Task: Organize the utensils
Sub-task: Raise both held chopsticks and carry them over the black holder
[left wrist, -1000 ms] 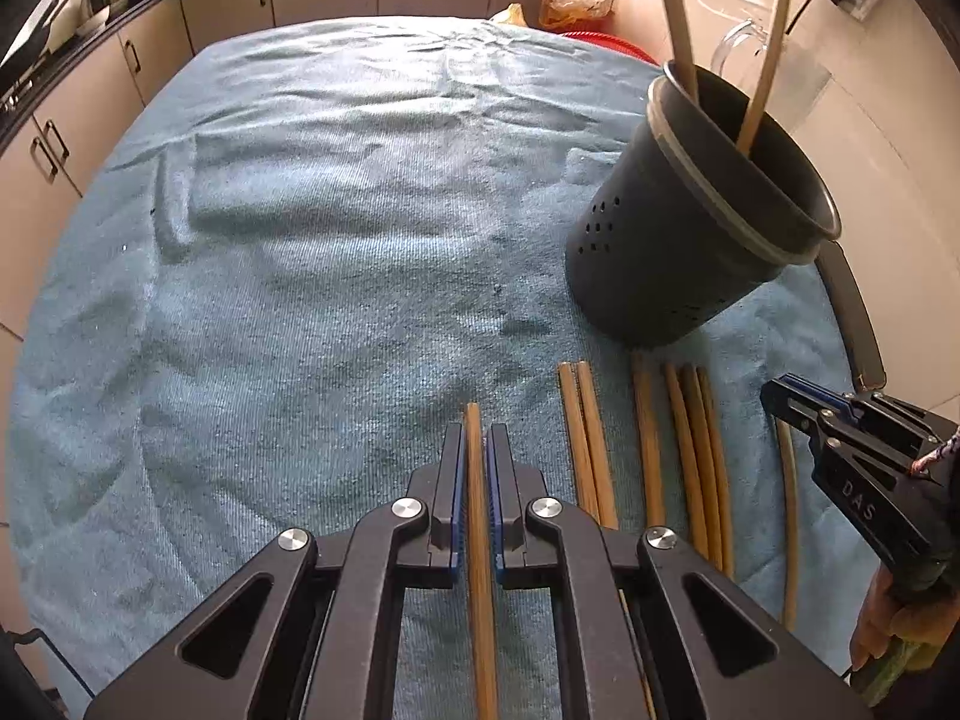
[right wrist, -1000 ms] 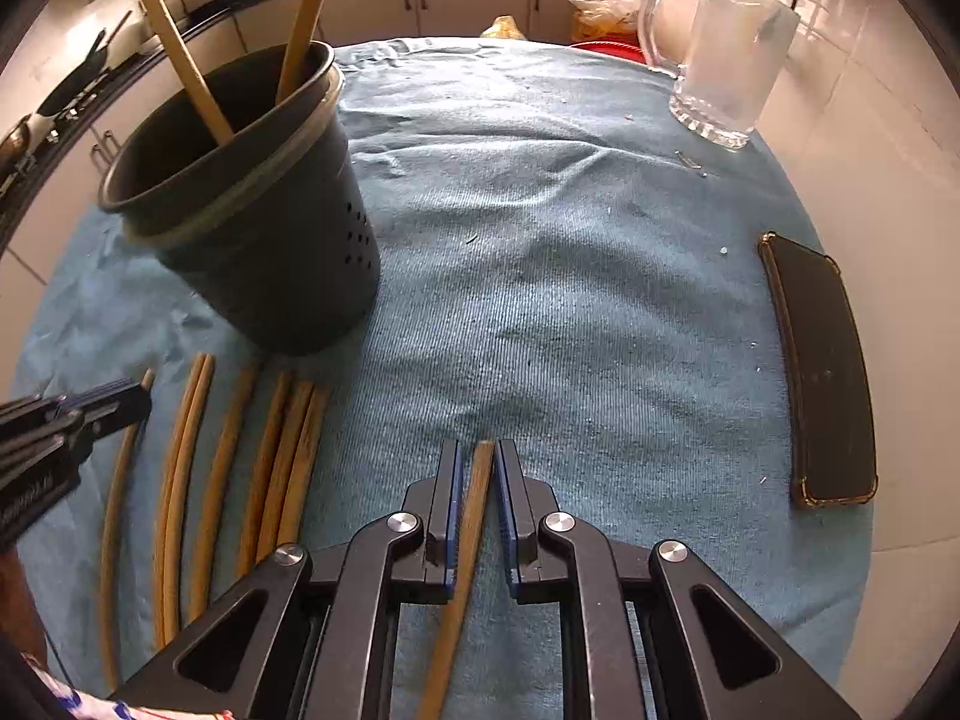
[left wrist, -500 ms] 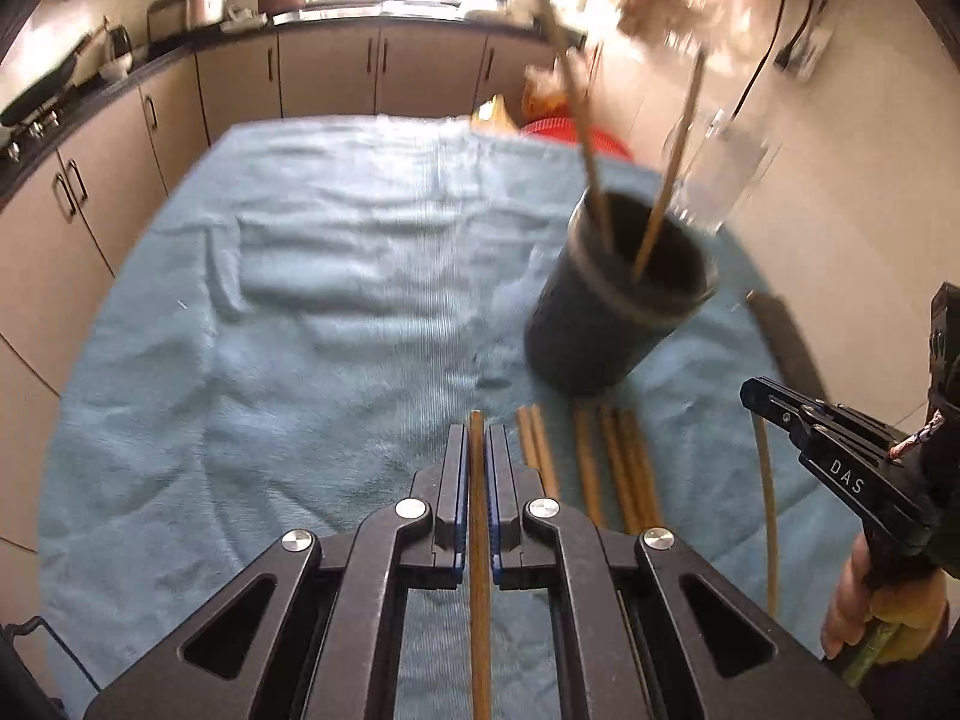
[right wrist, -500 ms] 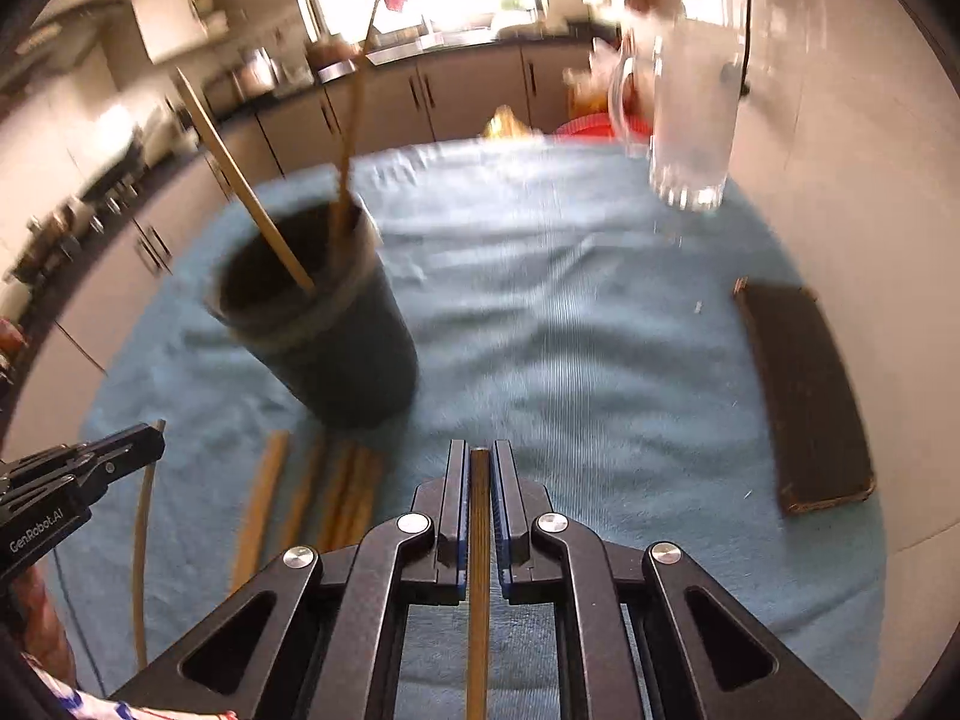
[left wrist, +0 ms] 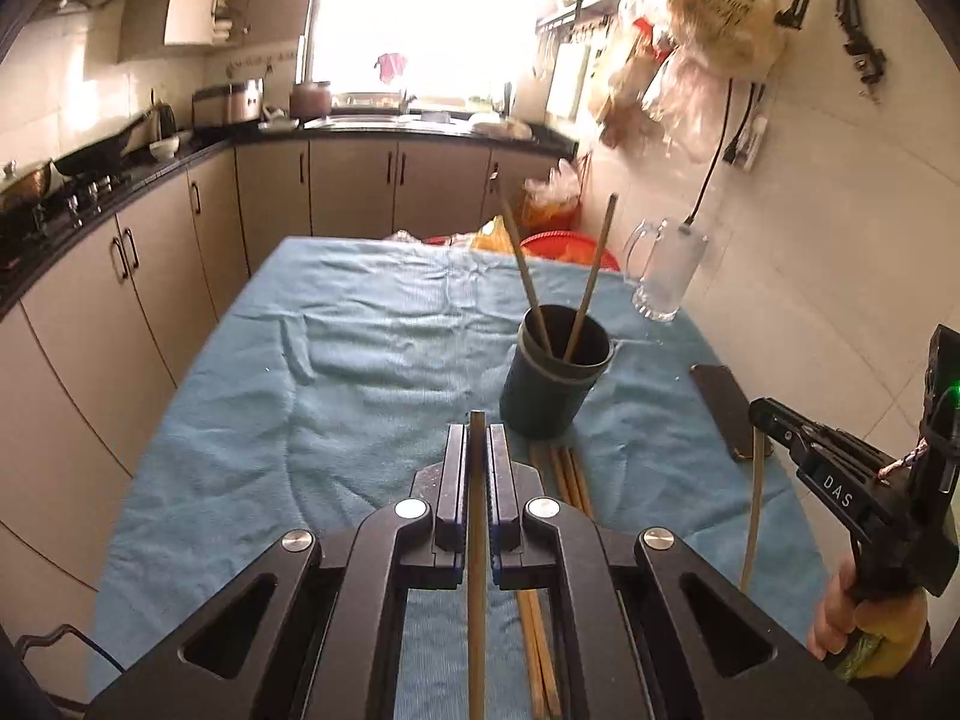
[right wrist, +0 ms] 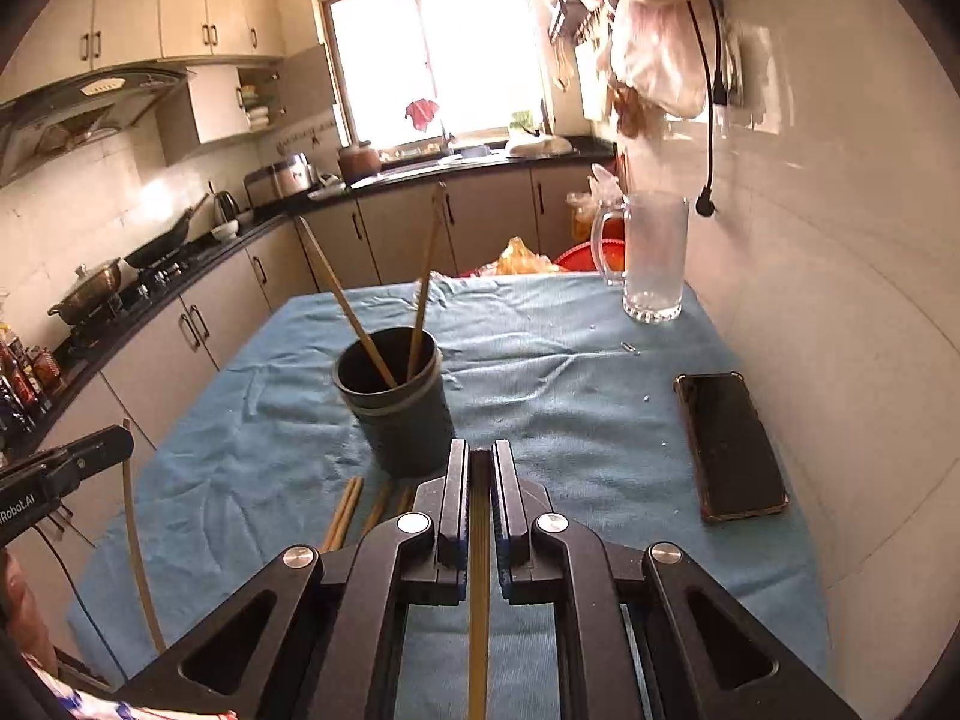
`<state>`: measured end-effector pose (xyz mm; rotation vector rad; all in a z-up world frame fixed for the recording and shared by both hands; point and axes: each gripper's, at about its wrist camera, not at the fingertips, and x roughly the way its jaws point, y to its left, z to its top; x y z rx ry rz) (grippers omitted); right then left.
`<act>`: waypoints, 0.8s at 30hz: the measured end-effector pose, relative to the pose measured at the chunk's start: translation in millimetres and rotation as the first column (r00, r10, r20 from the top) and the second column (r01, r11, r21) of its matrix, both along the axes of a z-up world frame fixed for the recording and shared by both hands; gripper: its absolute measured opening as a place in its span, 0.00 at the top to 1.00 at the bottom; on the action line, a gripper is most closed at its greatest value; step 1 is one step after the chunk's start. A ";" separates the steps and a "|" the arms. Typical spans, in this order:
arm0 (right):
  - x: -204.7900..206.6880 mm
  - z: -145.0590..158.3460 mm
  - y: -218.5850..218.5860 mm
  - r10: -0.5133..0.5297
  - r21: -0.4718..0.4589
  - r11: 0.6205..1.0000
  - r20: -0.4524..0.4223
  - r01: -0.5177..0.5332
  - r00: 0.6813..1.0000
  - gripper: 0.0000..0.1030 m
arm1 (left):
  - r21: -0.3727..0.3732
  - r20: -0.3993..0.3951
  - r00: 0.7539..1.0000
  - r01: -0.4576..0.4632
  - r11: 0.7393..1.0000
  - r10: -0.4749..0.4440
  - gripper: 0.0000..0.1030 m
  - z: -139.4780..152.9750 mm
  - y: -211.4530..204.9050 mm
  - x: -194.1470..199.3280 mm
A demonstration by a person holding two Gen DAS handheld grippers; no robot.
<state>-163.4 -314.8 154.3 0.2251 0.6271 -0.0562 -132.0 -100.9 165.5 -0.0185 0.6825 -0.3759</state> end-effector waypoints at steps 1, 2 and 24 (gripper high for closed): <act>-7.4 3.9 2.6 0.002 -0.006 1.000 0.012 -0.002 1.000 0.93 | -0.001 0.008 1.000 0.002 1.000 -0.002 0.95 1.5 0.8 -4.1; -11.1 5.7 2.0 0.004 -0.010 1.000 0.018 -0.004 1.000 0.93 | -0.002 0.023 1.000 0.004 1.000 -0.004 0.95 5.1 1.6 -11.7; -77.5 52.1 17.0 0.037 -0.044 0.999 0.157 -0.031 0.987 0.93 | -0.060 0.153 0.988 0.028 0.998 -0.018 0.95 47.0 10.3 -85.8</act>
